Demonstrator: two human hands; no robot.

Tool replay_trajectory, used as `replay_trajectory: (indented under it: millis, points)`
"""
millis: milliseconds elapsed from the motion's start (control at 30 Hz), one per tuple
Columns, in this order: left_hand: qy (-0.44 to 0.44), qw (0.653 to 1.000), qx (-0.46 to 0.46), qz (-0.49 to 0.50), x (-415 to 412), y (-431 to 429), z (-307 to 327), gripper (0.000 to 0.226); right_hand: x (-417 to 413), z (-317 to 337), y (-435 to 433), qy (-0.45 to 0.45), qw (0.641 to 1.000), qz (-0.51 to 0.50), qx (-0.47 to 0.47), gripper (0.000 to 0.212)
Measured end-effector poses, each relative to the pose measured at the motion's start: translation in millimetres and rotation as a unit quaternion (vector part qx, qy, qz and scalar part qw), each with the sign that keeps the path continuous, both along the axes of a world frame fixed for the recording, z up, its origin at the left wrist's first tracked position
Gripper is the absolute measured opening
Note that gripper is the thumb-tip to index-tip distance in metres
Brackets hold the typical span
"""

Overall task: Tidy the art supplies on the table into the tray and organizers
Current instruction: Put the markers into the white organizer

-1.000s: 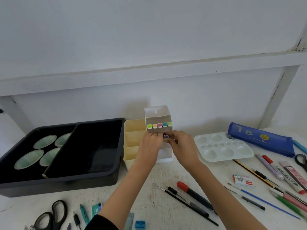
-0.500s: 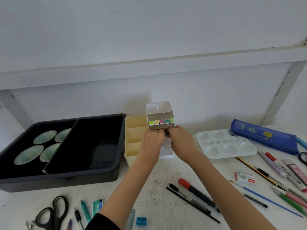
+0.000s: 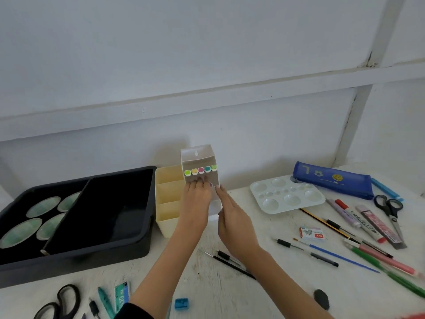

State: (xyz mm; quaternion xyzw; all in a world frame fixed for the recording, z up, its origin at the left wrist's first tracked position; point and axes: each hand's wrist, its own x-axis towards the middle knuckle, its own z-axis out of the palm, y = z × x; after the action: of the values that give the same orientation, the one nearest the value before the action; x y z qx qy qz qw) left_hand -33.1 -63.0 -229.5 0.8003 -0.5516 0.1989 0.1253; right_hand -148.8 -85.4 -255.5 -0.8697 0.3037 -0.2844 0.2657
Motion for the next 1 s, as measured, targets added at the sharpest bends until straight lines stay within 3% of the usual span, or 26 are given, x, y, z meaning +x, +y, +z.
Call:
replay_trajectory:
  millis: [100, 200, 400, 667, 833, 1000]
  points:
    - [0.054, 0.994, -0.091, -0.019, -36, 12, -6, 0.064, -34, -9, 14, -0.058, 0.997, -0.045, 0.014, 0.059]
    - [0.113, 0.980, -0.144, -0.074, -83, 6, -18, 0.051, -68, -18, 9, -0.076, 0.991, -0.106, 0.027, 0.055]
    - [0.248, 0.955, -0.074, -0.142, -163, -25, -51, 0.043, -147, -24, -22, -0.131, 0.946, -0.292, 0.053, 0.052]
    - [0.347, 0.920, 0.030, -0.180, -201, -60, -102, 0.049, -236, -40, -46, -0.056, 0.910, -0.404, 0.080, 0.033]
    - [0.317, 0.922, 0.038, -0.218, -211, -73, -119, 0.051, -269, -50, -58, 0.042, 0.909, -0.405, 0.091, 0.033]
    - [0.295, 0.931, 0.043, -0.212, -210, -78, -125, 0.052, -281, -52, -71, 0.149, 0.889, -0.431, 0.030, 0.048]
